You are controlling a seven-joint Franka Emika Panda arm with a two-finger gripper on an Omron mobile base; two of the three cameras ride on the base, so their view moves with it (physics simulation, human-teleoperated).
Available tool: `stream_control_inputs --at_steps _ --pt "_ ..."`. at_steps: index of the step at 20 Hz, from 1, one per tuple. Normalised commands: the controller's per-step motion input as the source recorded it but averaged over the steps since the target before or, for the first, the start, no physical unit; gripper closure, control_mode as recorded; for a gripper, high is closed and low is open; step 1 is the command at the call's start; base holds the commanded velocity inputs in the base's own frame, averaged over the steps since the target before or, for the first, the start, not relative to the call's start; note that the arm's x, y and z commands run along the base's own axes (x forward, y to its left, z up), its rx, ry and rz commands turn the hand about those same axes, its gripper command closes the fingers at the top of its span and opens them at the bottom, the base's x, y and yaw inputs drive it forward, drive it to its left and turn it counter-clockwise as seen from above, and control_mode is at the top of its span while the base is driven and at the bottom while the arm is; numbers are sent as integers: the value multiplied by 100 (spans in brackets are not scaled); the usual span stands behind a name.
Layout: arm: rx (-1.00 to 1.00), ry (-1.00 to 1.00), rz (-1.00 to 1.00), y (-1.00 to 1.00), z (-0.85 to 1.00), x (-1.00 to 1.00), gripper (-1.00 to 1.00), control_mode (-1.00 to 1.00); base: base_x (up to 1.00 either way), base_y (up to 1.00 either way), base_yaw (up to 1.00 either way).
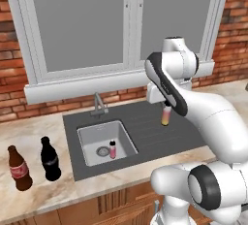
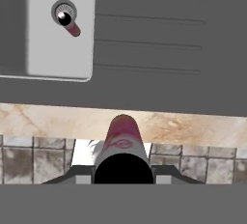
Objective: Place the large bottle from the dining counter next to the other large bottle outside the sink, and place the small bottle from the dining counter next to the other small bottle inside the sink.
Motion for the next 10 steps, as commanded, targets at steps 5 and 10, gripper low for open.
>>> stream_control_inputs --at_steps 5,10 --pt "0 0 0 0 0 0 100 100 49 67 -6" --pt "0 0 0 0 0 0 100 100 29 26 -1"
